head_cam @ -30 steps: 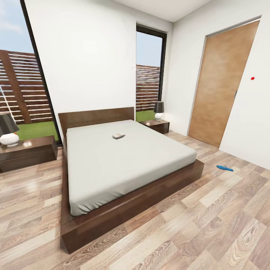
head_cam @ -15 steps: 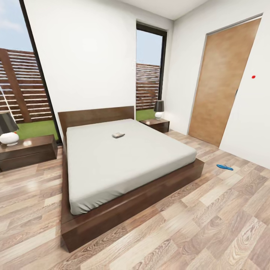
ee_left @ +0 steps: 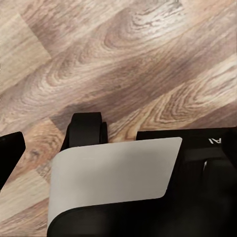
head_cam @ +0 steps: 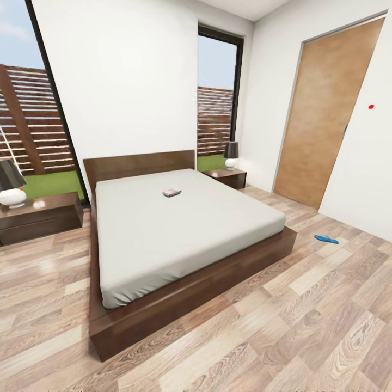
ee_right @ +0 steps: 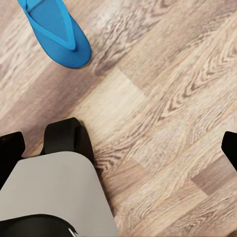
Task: In the bedroom, move the book from the bed onto either nightstand, and place the two sandals side by side next to the bed.
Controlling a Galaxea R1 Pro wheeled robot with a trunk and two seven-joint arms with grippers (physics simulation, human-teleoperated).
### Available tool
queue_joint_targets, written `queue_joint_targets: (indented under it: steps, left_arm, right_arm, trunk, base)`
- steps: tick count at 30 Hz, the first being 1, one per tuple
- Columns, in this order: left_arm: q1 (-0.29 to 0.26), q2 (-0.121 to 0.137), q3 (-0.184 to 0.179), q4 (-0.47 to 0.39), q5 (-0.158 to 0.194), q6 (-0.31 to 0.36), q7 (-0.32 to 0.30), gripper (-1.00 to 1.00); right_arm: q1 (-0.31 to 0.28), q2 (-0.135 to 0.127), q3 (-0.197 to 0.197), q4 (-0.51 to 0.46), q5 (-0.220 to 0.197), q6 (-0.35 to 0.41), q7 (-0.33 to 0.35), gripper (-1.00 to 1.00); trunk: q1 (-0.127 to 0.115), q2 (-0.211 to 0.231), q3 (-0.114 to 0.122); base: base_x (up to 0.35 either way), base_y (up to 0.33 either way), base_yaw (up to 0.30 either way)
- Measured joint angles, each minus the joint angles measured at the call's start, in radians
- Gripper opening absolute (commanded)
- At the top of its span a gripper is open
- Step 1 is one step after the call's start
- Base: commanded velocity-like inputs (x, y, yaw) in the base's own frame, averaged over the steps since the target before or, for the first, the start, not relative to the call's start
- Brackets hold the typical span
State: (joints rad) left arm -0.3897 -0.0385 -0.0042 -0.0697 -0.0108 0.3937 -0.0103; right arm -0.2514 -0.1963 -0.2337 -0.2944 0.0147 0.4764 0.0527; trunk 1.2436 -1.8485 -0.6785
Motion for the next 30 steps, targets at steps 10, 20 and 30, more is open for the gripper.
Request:
queue_joint_targets:
  steps: [10,20,30]
  left_arm:
    - [0.0,-0.001,0.0,0.001,-0.003,-0.038,0.005,1.0]
    - [0.0,-0.001,0.0,0.001,-0.004,-0.047,0.006,1.0]
    - [0.0,-0.001,0.0,0.001,-0.001,-0.053,0.007,1.0]
  right_arm:
    - [0.0,0.002,0.0,0.0,0.0,0.0,0.0,1.0]
    - [0.0,0.003,0.0,0.0,0.0,0.0,0.0,1.0]
    - [0.0,0.001,0.0,0.0,0.0,0.0,0.001,1.0]
  trunk:
    - [0.0,0.0,-0.016]
    - [0.0,0.0,-0.032]
    - [0.0,0.0,-0.048]
  base:
    - [0.0,0.0,0.0]
    - [0.0,0.0,0.0]
    - [0.0,0.0,0.0]
